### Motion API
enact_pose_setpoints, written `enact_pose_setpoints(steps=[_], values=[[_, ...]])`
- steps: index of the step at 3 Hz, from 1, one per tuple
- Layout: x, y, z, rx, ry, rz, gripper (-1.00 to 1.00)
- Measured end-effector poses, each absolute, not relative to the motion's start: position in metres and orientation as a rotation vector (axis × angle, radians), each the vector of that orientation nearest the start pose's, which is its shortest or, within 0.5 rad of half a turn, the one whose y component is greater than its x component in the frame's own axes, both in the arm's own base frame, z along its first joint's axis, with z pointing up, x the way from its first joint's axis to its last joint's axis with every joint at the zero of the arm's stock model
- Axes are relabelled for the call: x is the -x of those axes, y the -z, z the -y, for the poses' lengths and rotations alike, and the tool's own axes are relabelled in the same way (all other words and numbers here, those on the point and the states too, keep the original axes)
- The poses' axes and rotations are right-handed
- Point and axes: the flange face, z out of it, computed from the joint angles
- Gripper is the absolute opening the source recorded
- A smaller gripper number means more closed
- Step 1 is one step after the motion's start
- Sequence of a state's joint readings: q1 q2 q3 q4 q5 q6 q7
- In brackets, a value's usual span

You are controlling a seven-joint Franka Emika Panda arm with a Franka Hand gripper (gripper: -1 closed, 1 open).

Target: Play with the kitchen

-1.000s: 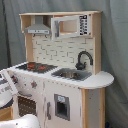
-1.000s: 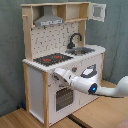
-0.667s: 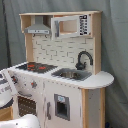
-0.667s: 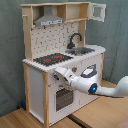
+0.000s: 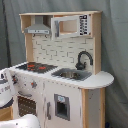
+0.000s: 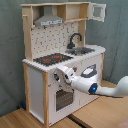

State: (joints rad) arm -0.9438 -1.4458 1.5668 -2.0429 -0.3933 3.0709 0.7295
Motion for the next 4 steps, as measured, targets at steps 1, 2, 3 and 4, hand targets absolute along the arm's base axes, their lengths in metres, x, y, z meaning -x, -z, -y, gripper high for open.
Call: enact_pose_setpoints(steps=[1, 2, 3, 4], values=[[-0.347, -0.334, -0.537, -1.613, -1.642, -0.999, -1.0], [-0.346, -0.333, -0.538, -1.638, -1.663, -0.981, -1.0], [-0.346, -0.333, -0.538, -1.638, -1.663, -0.982, 1.0], [-0.324, -0.321, -0.55, -1.509, -1.579, -1.072, 1.0]])
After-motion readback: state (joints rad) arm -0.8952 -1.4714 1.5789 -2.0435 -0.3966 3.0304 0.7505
